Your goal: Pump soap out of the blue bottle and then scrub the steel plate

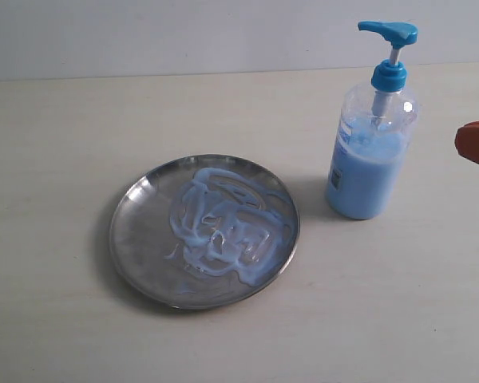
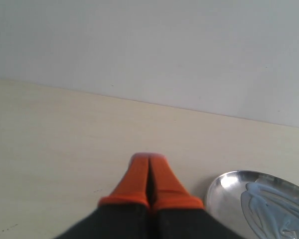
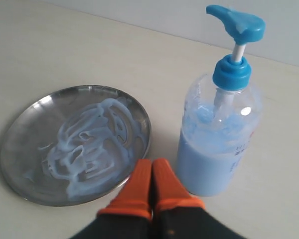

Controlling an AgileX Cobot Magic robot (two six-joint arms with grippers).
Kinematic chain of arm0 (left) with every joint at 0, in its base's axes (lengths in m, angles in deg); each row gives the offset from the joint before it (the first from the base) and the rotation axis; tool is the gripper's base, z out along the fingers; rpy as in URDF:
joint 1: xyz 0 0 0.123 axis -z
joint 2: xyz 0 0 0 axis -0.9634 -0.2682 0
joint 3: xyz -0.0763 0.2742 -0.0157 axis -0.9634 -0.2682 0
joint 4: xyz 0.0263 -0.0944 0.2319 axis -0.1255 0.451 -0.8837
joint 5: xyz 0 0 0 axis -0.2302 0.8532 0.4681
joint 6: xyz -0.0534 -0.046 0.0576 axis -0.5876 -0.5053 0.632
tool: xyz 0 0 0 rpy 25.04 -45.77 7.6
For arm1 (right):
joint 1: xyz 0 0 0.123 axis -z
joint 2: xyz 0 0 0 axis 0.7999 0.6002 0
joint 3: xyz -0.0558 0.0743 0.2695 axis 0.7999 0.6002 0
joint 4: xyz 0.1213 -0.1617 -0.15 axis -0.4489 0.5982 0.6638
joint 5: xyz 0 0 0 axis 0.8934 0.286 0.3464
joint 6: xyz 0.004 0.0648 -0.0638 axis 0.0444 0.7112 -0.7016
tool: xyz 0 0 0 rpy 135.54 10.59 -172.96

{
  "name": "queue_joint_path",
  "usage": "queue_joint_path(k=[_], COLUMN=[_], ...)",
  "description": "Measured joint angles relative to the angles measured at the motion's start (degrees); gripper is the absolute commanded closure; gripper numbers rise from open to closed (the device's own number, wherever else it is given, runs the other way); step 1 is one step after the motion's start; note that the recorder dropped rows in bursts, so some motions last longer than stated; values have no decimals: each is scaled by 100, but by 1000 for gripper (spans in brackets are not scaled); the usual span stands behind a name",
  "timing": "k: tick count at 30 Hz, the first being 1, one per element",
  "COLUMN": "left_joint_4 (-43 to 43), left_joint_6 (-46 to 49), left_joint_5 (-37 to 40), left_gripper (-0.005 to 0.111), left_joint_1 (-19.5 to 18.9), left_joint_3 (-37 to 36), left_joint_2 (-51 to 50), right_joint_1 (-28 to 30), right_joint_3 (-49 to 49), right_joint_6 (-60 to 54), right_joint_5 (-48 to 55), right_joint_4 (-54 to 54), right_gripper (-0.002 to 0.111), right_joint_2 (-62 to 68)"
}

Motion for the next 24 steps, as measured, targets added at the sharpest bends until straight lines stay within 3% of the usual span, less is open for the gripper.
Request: queue_joint_path(k=[8,12,18,24], left_joint_4=[0,0,0,0], left_joint_6=[0,0,0,0], left_joint_5=[0,4,14,14], left_gripper=[107,107,107,107], left_joint_1=[0,0,0,0], left_joint_3=[0,0,0,0], left_joint_2=[0,0,0,0], right_joint_1=[0,0,26,676], right_joint_3=[0,0,0,104], right_joint_6=[31,728,1647,1913], right_joint_5=[-20,-133,-157,-171], right_joint_4=[148,172,1024,1332], right_gripper=[108,108,108,108], right_joint_2=[0,-9,-444,-1113])
